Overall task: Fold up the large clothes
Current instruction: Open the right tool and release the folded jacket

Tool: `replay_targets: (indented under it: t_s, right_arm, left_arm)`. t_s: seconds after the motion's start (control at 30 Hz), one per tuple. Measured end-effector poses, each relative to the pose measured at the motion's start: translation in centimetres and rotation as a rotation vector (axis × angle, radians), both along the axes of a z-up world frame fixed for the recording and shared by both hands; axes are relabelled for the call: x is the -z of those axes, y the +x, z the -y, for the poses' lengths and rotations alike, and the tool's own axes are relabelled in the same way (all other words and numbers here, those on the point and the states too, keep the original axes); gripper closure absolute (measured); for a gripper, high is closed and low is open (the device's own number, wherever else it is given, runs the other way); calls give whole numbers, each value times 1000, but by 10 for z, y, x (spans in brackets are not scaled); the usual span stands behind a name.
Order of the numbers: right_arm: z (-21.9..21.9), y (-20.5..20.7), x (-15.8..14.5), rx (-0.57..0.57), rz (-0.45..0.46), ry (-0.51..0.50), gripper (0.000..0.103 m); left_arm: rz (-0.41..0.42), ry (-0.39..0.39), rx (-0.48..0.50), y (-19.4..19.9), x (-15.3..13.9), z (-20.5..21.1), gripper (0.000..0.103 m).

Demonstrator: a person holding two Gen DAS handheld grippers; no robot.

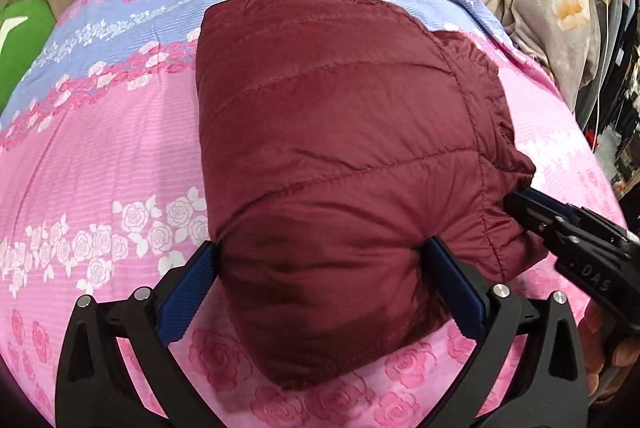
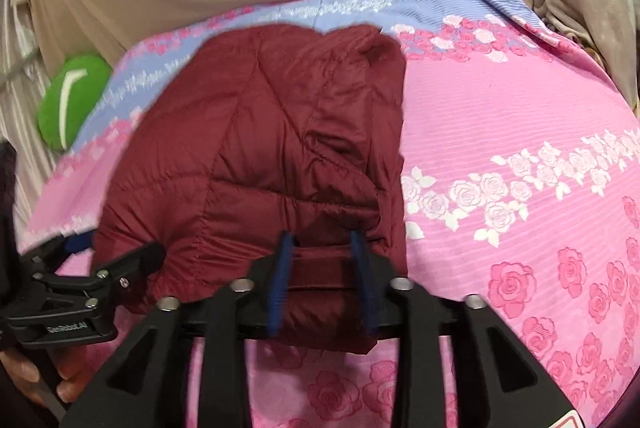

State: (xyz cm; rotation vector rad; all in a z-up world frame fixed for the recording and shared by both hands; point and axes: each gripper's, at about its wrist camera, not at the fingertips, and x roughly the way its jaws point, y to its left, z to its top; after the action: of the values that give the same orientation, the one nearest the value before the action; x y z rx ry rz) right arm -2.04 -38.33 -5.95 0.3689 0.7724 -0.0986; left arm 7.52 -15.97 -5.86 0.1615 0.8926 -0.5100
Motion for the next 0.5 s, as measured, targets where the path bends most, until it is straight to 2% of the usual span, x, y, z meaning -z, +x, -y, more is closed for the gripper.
replay_targets:
  t_s: [0.07, 0.2, 0.3, 0.5]
  right_arm:
    - [11, -5, -7, 33, 33, 38, 33]
    - [30, 4, -6, 71, 18, 90, 28]
    - [40, 22, 11, 35, -38, 201, 27]
    - [46, 39, 29, 7, -71, 294, 19]
  left_arm:
    - [6, -9, -13, 0, -7, -5, 5]
    - [-10, -30, -34, 7, -13, -10, 5]
    - [-51, -60, -42, 15, -13, -14, 5]
    - [-125, -153, -67, 29, -17, -27, 5]
